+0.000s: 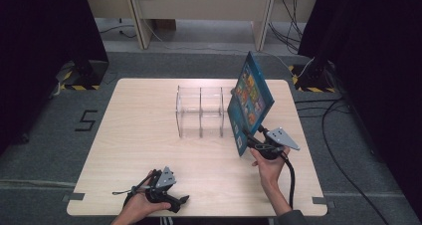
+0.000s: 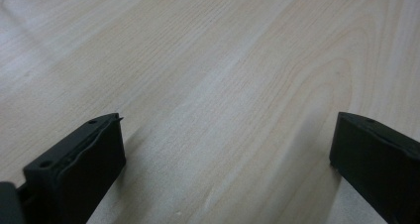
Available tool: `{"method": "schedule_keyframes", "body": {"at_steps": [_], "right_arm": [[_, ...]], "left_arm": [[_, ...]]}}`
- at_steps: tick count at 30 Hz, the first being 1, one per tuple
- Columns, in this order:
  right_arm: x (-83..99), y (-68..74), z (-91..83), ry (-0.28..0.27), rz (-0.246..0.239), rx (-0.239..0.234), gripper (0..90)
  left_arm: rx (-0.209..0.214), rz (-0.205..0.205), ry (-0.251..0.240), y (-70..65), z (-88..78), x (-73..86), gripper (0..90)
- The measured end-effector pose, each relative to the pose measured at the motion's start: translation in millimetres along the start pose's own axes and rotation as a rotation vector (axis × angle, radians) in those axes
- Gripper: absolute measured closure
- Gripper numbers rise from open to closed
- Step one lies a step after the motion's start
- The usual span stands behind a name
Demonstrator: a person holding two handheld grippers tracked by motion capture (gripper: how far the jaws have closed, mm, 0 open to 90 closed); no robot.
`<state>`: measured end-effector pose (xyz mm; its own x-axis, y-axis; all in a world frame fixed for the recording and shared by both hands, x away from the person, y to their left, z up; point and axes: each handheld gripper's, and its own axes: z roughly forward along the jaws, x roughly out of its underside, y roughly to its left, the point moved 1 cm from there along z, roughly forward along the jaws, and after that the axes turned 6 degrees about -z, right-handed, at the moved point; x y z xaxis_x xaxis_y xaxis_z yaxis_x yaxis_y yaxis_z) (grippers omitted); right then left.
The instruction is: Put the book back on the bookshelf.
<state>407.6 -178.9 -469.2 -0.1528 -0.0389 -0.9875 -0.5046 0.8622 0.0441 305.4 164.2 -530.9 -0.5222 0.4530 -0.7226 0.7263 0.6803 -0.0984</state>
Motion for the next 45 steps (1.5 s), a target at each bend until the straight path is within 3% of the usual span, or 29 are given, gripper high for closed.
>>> {"method": "schedule_keyframes", "body": {"at_steps": [2,3,7,12,21,22,26,29,42,45], "right_arm": [[-0.1,1.3,-1.2,0.009,-0.013,-0.006,46.2],[-1.2,4.7,-3.7,0.030,-0.052,-0.032,46.2],[-1.1,12.4,-9.3,0.065,-0.077,-0.074,43.2],[-1.5,11.4,-16.8,0.085,-0.119,-0.087,45.7],[6.9,6.4,-31.3,0.144,-0.101,-0.138,54.8],[8.5,8.4,-34.6,0.161,-0.096,-0.145,59.5],[12.2,9.4,-35.1,0.196,-0.109,-0.159,64.2],[13.5,8.9,-34.3,0.192,-0.086,-0.168,65.6],[13.0,11.4,-33.2,0.187,-0.107,-0.171,67.3],[12.6,10.9,-33.7,0.182,-0.099,-0.166,63.7]], "left_arm": [[0.000,0.000,0.000,0.0,0.0,0.0,0.0],[0.000,0.000,0.000,0.0,0.0,0.0,0.0],[0.000,0.002,0.000,-0.1,0.0,0.1,0.0],[0.003,0.003,0.000,-0.6,-0.1,0.2,0.0],[0.002,0.002,0.000,-0.7,-0.1,0.3,0.0],[0.003,0.002,0.000,-0.7,0.0,0.3,0.0],[0.002,0.002,0.000,-0.7,0.0,0.3,0.0],[0.003,0.002,0.000,-0.7,0.0,0.3,0.0],[0.003,0.002,-0.001,-0.7,0.0,0.2,0.0],[0.003,0.002,0.000,-0.7,0.0,0.2,0.0]]}}
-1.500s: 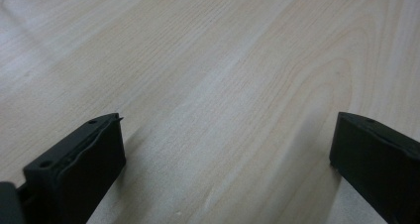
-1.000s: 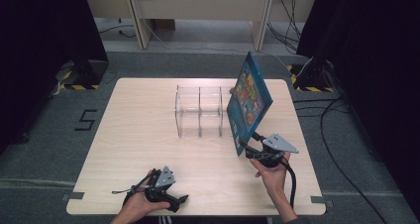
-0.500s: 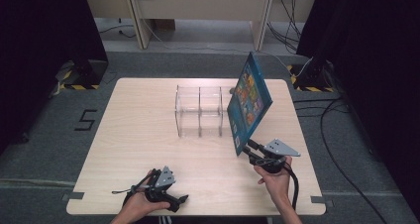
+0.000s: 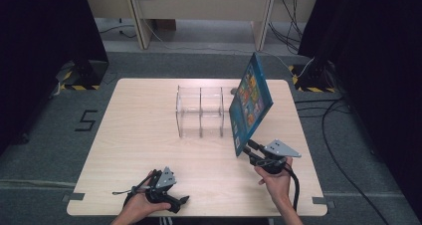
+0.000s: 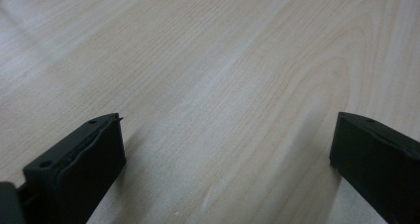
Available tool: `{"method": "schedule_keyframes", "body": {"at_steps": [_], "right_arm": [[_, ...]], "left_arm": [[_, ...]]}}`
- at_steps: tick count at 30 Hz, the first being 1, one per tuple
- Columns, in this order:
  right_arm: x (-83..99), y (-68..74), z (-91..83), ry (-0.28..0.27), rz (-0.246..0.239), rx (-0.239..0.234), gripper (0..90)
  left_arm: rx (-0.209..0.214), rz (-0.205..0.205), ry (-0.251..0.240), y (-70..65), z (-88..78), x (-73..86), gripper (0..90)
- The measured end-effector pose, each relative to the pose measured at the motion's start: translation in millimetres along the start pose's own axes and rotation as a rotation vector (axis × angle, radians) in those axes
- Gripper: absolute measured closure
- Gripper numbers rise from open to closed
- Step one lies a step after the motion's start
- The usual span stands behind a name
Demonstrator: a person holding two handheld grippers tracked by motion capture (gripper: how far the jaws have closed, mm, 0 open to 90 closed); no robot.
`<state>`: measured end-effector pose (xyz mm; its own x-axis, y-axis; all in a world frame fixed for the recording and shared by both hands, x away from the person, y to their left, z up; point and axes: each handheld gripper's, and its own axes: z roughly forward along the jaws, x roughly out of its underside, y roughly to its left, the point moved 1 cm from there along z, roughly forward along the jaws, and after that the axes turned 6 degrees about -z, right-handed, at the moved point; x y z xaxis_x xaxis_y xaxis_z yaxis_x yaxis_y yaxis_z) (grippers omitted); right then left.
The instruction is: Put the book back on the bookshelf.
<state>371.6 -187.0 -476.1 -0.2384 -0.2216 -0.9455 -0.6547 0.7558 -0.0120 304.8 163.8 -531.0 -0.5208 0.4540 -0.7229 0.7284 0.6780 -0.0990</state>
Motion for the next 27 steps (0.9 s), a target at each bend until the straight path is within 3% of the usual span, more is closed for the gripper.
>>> {"method": "schedule_keyframes", "body": {"at_steps": [6,14,20,24,27], "right_arm": [[-0.9,-3.1,-3.4,-0.009,0.038,0.021,50.2],[-0.8,-5.0,-11.1,-0.020,0.062,0.030,43.3],[1.1,-6.4,-15.6,-0.025,0.114,0.030,37.2],[1.6,-7.3,-19.2,-0.031,0.121,0.032,33.5],[1.5,-6.1,-23.2,-0.027,0.097,0.035,31.7]], "left_arm": [[0.000,0.000,0.000,0.0,0.0,0.0,0.0],[0.000,0.001,0.000,0.0,0.0,0.0,0.0],[0.000,0.001,0.000,0.0,0.0,0.0,0.0],[0.002,0.002,0.001,0.1,-0.1,0.0,0.0],[0.001,0.001,0.000,0.0,0.0,0.0,0.0]]}}
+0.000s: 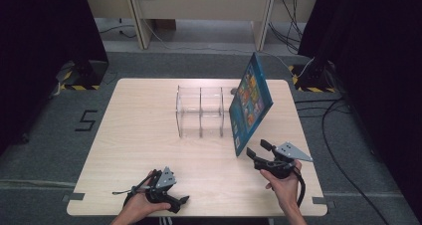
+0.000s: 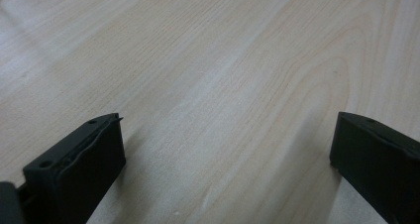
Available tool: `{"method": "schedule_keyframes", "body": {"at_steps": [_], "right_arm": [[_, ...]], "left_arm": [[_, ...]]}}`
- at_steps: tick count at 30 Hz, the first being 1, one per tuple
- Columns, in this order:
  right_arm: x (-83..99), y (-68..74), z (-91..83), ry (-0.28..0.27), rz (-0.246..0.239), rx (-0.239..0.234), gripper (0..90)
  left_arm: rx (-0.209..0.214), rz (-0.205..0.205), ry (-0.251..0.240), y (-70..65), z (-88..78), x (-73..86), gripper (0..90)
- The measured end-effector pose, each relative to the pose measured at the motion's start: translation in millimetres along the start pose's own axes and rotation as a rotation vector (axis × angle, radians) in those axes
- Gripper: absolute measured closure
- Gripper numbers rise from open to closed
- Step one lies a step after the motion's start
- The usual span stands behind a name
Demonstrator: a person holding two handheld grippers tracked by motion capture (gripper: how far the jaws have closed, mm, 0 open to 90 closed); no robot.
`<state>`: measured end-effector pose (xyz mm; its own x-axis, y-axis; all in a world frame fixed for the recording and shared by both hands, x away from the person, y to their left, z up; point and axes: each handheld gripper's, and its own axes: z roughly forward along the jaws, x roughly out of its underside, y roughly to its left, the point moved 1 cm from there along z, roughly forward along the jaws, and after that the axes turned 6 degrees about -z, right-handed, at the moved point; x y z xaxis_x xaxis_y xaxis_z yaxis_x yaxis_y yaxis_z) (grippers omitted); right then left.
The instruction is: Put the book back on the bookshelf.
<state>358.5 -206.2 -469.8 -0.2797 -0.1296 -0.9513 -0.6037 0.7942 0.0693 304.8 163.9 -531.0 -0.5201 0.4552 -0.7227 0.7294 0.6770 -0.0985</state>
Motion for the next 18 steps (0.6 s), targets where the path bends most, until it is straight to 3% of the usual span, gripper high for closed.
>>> {"method": "schedule_keyframes", "body": {"at_steps": [9,13,18], "right_arm": [[1.7,3.6,-8.0,0.014,-0.032,0.002,27.8],[4.2,3.6,-12.1,0.016,-0.005,-0.004,27.1],[6.8,2.1,-16.9,0.012,-0.004,-0.007,27.0]], "left_arm": [[0.000,0.000,0.000,0.0,0.0,0.0,0.0],[0.000,0.000,0.000,0.0,0.0,0.0,0.0],[0.000,0.000,0.000,0.0,0.0,0.0,0.0]]}}
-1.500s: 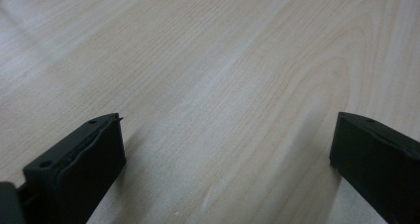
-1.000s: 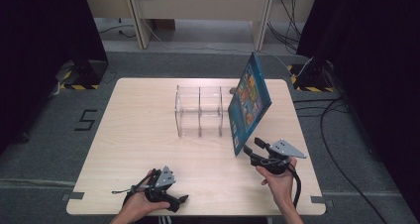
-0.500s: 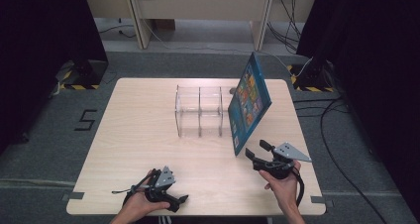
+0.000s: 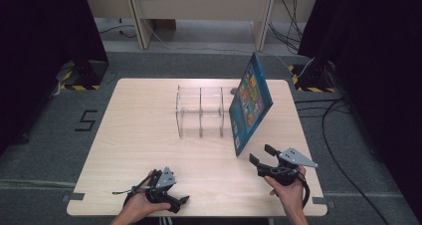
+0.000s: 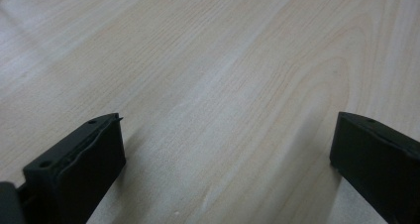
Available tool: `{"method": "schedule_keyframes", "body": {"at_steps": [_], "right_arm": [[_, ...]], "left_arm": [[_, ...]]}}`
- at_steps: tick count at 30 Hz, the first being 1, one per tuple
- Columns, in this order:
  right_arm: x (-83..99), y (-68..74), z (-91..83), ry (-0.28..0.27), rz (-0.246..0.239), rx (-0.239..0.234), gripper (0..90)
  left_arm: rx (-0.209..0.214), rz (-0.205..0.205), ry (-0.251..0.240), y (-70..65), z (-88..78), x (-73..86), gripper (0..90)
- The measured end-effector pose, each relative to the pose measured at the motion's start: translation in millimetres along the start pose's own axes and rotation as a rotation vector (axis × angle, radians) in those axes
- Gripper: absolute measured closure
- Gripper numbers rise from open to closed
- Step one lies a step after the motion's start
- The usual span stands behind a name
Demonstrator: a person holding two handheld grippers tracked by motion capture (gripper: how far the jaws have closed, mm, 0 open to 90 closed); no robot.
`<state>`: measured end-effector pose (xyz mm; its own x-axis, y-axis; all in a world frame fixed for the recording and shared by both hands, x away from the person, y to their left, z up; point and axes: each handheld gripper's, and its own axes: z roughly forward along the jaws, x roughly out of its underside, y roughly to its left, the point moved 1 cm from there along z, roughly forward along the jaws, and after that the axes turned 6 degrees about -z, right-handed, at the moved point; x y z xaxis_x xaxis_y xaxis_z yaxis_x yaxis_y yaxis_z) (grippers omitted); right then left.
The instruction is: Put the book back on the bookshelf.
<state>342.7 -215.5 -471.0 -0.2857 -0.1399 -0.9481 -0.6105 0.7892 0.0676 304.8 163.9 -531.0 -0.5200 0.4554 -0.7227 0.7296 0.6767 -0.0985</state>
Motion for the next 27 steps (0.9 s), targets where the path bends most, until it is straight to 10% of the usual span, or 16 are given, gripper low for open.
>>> {"method": "schedule_keyframes", "body": {"at_steps": [27], "right_arm": [[13.1,7.2,-23.8,0.043,-0.028,-0.047,23.7]], "left_arm": [[0.000,0.000,0.000,0.0,0.0,0.0,0.0]]}}
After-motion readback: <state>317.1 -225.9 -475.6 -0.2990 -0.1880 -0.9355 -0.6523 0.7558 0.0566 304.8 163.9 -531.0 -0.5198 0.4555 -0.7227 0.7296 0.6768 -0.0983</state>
